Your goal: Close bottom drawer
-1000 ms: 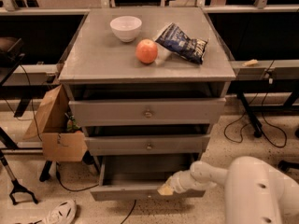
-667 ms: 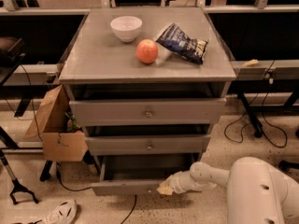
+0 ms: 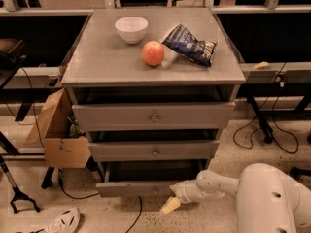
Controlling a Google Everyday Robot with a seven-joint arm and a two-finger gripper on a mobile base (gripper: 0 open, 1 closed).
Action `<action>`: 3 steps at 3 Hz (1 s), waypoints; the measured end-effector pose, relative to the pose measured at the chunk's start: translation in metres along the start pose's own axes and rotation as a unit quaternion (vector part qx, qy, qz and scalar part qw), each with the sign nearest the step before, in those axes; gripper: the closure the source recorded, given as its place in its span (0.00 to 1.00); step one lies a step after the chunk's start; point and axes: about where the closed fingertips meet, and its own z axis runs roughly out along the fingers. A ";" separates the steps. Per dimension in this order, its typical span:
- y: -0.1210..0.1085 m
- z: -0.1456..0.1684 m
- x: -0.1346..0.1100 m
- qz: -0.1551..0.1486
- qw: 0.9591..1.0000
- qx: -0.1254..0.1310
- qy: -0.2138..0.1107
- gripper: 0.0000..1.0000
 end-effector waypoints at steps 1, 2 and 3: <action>0.002 0.001 0.000 0.000 1.000 0.000 0.000 0.00; 0.000 0.003 0.000 0.001 1.000 0.001 0.001 0.19; -0.030 0.022 0.004 0.026 0.999 0.015 0.017 0.42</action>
Offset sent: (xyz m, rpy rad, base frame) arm 0.1018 0.0115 -0.0675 -0.0623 0.0568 -0.0730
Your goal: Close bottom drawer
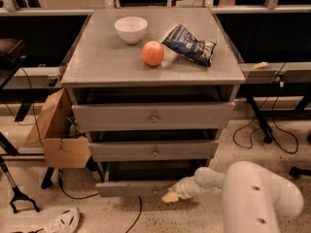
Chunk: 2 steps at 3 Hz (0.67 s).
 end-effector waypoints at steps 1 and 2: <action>-0.008 0.003 0.003 0.011 1.000 0.007 0.007 0.65; -0.027 0.006 0.002 0.032 0.999 0.028 0.011 0.63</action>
Offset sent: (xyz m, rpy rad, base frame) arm 0.1082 -0.0514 -0.0529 -0.1471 0.0304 -0.3306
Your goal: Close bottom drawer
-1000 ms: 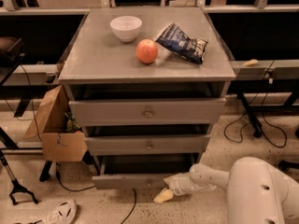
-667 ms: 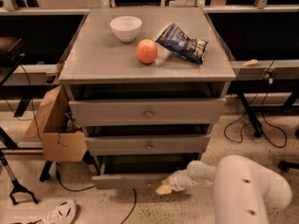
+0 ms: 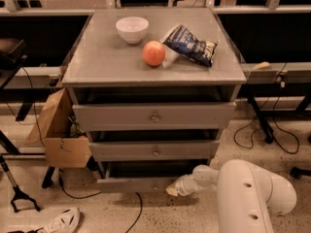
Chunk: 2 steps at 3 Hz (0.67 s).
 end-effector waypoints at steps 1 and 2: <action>-0.006 0.003 -0.001 0.010 1.000 0.012 0.000 0.39; -0.017 0.003 -0.009 0.021 0.999 0.030 -0.006 0.16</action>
Offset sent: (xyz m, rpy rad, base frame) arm 0.1114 -0.0139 0.0153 -0.0558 -0.1096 -0.2897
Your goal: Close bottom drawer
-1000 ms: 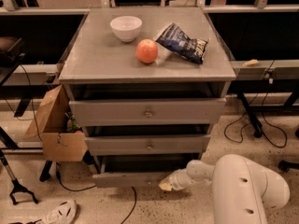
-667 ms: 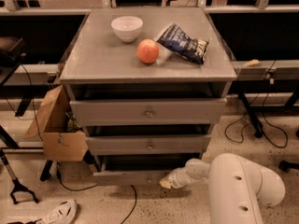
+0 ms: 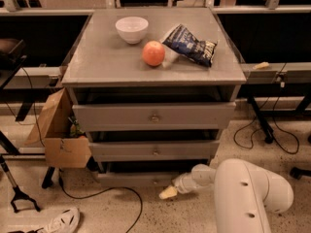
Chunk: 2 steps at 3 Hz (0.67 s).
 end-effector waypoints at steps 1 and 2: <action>0.001 0.000 0.000 0.000 1.000 0.000 0.000 0.00; 0.000 0.001 -0.003 0.003 1.000 0.004 -0.002 0.00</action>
Offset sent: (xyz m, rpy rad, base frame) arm 0.0913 -0.0085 0.0246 -0.0182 -0.1055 -0.2241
